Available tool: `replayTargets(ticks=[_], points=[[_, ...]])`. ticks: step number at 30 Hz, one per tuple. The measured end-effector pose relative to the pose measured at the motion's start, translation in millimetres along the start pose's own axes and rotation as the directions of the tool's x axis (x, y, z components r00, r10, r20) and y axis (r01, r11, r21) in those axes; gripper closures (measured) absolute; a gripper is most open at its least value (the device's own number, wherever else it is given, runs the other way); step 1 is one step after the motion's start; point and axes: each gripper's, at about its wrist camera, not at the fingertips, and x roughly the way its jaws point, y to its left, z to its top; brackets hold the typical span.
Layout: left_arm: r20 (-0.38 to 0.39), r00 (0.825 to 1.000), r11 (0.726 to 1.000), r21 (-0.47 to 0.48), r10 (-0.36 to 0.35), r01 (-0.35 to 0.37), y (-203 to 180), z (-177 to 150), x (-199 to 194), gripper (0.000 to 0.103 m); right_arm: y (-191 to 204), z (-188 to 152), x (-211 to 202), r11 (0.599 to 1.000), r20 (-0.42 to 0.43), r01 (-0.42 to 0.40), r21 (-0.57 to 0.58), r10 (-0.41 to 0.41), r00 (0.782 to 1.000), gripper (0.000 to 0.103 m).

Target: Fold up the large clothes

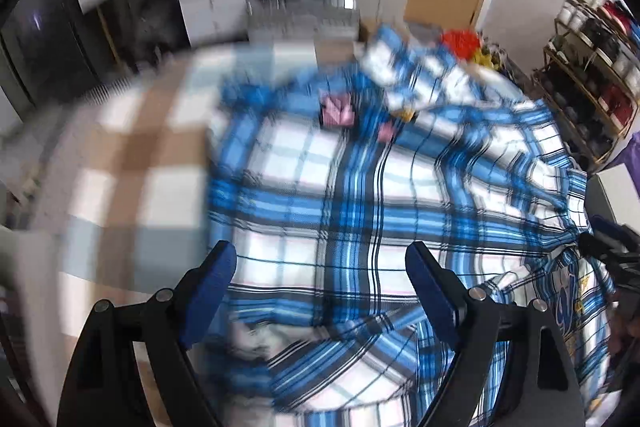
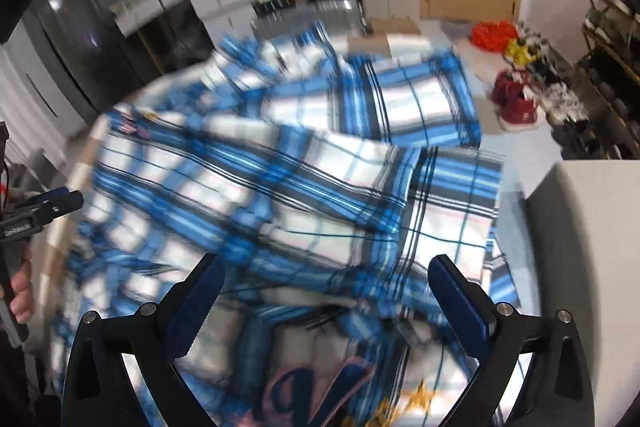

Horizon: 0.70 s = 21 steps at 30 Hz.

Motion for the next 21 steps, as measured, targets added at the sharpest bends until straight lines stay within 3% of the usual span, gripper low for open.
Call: replayTargets(ticks=[3, 6, 9, 11, 13, 16, 21], points=[[0.130, 0.990, 0.995, 0.082, 0.050, -0.061, -6, -4, -46, 0.019, 11, -10, -42, 0.999, 0.084, -0.050, -0.013, 0.051, 0.995, 0.000], [0.253, 0.967, 0.993, 0.115, -0.004, -0.026, -1, -5, -91, 0.019, 21, -14, -77, 0.994, 0.157, -0.110, -0.015, 0.111, 0.981, 0.000], [0.363, 0.932, 0.991, 0.120, 0.009, -0.057, -9, -3, -122, 0.004, 21, -14, -108, 0.984, 0.218, -0.177, -0.005, 0.174, 0.960, 0.000], [0.431, 0.902, 0.988, 0.134, 0.011, -0.077, -15, -2, -136, 0.001, 27, -11, -124, 0.984, 0.243, -0.180, -0.009, 0.177, 0.954, 0.000], [0.456, 0.890, 0.981, 0.171, 0.005, -0.093, -19, -1, -143, 0.001, 31, -6, -136, 0.984, 0.261, -0.178, -0.005, 0.173, 0.950, 0.000], [0.449, 0.893, 0.973, 0.189, 0.032, -0.130, -26, 14, -133, 0.001, 37, 5, -147, 0.984, 0.285, -0.178, -0.005, 0.172, 0.943, 0.000], [0.366, 0.927, 0.981, 0.132, 0.088, -0.145, -19, 60, -104, 0.001, 38, 33, -148, 0.994, 0.313, -0.112, 0.012, 0.102, 0.944, 0.000]])
